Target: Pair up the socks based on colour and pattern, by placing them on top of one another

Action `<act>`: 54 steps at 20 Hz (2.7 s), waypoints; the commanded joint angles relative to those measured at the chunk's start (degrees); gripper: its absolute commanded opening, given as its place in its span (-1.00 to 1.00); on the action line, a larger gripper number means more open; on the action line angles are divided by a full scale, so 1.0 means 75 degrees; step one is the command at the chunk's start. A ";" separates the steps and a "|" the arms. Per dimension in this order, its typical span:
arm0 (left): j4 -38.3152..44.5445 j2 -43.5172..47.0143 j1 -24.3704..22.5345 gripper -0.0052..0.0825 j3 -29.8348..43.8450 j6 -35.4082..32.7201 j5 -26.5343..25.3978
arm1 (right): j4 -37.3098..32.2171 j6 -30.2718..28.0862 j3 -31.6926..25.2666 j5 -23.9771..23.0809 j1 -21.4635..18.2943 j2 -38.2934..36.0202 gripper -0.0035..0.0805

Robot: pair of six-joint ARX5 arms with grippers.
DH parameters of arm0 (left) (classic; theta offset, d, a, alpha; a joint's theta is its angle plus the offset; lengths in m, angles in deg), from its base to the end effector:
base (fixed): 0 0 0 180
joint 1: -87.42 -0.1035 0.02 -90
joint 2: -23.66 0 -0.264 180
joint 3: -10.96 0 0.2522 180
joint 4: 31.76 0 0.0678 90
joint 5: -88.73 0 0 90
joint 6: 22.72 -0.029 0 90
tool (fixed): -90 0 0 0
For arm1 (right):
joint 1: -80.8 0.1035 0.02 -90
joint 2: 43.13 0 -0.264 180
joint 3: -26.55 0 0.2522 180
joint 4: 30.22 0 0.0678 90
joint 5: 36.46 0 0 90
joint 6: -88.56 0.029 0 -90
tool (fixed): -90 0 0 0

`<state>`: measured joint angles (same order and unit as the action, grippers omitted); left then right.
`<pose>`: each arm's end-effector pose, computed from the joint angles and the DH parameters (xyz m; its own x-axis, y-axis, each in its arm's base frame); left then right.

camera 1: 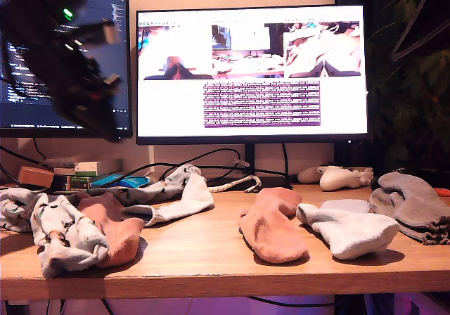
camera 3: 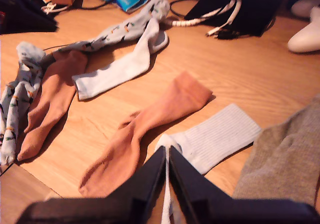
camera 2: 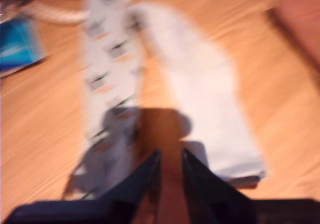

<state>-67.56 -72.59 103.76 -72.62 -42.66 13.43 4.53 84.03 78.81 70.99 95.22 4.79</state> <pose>0.3418 -0.1079 0.2389 0.5440 -0.4239 -0.7241 0.6526 0.7562 0.0475 0.1691 0.0525 0.2702 0.7221 0.4953 -0.4829 -0.5252 0.8469 0.0832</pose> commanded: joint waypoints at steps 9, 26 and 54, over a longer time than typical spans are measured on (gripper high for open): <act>-0.1378 -0.0688 0.0565 0.23 -0.0140 -0.5849 0.0026 | -0.0178 0.0000 -0.0163 0.0035 0.0079 0.0248 -0.95; -0.0128 -0.1617 0.0994 -0.15 -0.0140 -0.7691 -0.0819 | -0.0187 0.0006 -0.0160 0.0090 0.0079 0.0248 -0.95; 0.0099 -0.1105 0.2990 -0.93 -0.2990 -0.5639 -0.1504 | -0.0105 0.0192 -0.0160 0.0085 0.0076 0.0251 -0.95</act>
<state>-67.47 -81.24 125.44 -94.89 -86.97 2.00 3.88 85.34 78.81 71.40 95.52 6.52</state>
